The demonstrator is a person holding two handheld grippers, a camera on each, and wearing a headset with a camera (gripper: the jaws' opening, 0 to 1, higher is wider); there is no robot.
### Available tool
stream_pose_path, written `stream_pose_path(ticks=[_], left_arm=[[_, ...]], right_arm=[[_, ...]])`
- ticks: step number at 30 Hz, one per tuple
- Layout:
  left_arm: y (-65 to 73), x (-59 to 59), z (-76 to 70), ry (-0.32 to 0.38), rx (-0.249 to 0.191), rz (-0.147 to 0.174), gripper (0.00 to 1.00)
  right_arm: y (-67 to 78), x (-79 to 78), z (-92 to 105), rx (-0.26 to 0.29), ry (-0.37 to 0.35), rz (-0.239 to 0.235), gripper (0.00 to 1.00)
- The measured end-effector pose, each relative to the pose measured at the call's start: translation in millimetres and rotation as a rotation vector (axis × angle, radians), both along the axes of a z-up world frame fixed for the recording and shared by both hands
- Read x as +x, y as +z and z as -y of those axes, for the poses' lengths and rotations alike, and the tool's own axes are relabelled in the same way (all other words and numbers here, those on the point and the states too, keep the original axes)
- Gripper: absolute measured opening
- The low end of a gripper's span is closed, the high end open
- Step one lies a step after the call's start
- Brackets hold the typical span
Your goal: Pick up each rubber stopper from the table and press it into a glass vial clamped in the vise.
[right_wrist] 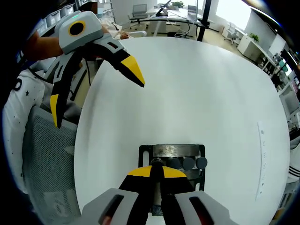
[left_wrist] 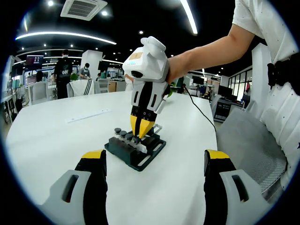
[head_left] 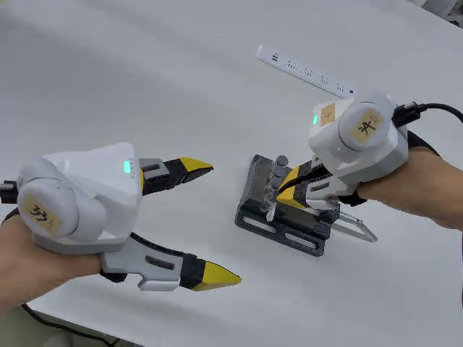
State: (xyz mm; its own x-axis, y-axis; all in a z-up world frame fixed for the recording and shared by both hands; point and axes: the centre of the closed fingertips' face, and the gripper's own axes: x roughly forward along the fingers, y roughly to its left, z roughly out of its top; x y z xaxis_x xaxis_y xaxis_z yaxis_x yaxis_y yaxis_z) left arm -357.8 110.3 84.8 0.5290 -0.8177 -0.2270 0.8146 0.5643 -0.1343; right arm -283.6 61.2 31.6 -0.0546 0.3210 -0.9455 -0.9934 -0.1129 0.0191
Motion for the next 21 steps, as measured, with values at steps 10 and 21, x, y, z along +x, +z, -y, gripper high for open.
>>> stream_pose_path(ticks=[10,21], left_arm=[[-1.4,2.0,0.5,0.000,-0.003,-0.002,0.84],[-2.2,1.3,2.5,-0.006,0.000,-0.004,0.84]], right_arm=[[-1.9,1.3,-0.1,-0.016,0.013,-0.007,0.01],[-1.5,1.1,-0.9,-0.002,-0.042,-0.058,0.01]])
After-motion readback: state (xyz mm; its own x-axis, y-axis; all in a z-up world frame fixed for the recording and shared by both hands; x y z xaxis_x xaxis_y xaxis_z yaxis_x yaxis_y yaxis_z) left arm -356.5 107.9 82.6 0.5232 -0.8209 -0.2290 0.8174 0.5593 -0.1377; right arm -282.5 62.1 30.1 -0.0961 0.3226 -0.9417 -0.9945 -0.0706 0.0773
